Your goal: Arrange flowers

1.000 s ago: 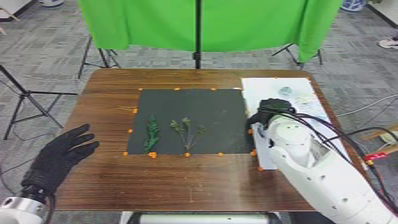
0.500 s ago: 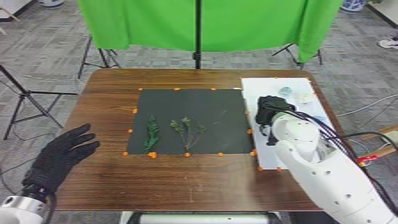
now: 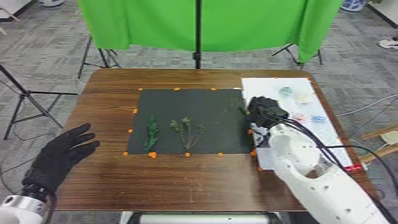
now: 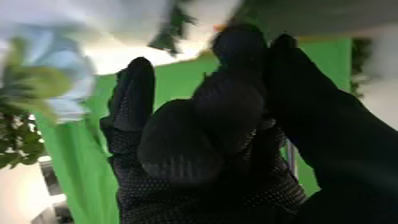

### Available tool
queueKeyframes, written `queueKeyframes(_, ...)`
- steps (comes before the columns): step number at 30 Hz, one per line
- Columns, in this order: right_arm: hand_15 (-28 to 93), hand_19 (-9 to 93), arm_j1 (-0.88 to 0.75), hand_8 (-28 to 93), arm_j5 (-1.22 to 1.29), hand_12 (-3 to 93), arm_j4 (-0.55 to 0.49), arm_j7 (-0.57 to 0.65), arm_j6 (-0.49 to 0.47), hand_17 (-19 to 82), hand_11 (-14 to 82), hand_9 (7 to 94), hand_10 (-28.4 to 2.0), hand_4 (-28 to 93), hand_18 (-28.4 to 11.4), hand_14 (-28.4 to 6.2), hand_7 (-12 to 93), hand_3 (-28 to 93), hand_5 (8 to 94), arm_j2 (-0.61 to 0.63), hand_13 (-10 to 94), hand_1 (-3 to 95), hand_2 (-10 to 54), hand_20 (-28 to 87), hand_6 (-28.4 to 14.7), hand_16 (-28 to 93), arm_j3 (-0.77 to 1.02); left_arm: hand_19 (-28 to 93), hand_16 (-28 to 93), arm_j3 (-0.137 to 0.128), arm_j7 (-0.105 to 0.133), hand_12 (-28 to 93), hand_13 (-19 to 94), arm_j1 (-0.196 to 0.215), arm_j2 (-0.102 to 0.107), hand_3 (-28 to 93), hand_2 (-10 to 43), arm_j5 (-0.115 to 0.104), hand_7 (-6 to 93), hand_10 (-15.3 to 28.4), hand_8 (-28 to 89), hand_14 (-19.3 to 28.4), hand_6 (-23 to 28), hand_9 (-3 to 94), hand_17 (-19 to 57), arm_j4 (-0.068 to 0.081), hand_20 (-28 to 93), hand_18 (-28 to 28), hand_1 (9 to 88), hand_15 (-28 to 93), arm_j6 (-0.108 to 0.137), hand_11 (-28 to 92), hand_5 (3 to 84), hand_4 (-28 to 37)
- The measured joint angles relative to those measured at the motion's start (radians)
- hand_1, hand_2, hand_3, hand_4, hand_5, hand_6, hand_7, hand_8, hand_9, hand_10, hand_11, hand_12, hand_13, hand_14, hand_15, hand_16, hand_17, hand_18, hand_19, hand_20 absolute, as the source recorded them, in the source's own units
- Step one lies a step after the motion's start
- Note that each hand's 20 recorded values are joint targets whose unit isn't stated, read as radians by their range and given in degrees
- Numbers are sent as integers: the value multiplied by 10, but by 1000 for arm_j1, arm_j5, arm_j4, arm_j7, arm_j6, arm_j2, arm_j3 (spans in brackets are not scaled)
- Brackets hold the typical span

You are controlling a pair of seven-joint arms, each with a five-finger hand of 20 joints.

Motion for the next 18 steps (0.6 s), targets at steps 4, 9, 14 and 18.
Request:
queueKeyframes(4, 828, 774, -2, 275, 4, 415, -21, 3, 59, 317, 554, 873, -75, -165, -206, -80, 519, 897, 705, 9, 782, 369, -37, 446, -23, 367, -20, 521, -21, 0, 1, 158, 283, 2, -1, 696, -18, 0, 203, 139, -100, 169, 51, 317, -64, -1, 6, 231, 265, 347, 0, 252, 345, -267)
queueKeyframes(9, 815, 761, 3, 168, -25, 416, -70, 55, 69, 297, 538, 856, -84, -235, -211, -89, 521, 812, 698, 15, 759, 305, -66, 437, -15, 378, -22, 520, -21, -1, 1, 158, 283, 6, -2, 697, -19, 0, 202, 139, -99, 169, 51, 318, -65, -2, 5, 230, 265, 346, 0, 253, 346, -267)
queueKeyframes(14, 807, 760, 7, -113, -98, 410, -140, 152, -157, 291, 516, 858, -88, -281, -217, -94, 520, 735, 728, 16, 754, 211, -95, 431, -17, 373, 19, 520, -21, -1, 3, 159, 283, 9, -4, 697, -19, 0, 202, 139, -100, 169, 51, 317, -65, -2, 6, 230, 265, 346, 1, 253, 346, -267)
queueKeyframes(18, 801, 760, 32, -104, -89, 409, -146, 183, -385, 288, 506, 851, -89, -283, -221, -95, 494, 607, 729, 16, 750, 231, -95, 428, -20, 375, 38, 520, -21, -2, 4, 159, 283, 12, -5, 697, -19, 0, 202, 139, -99, 169, 51, 317, -65, -2, 6, 231, 264, 346, 1, 252, 346, -267)
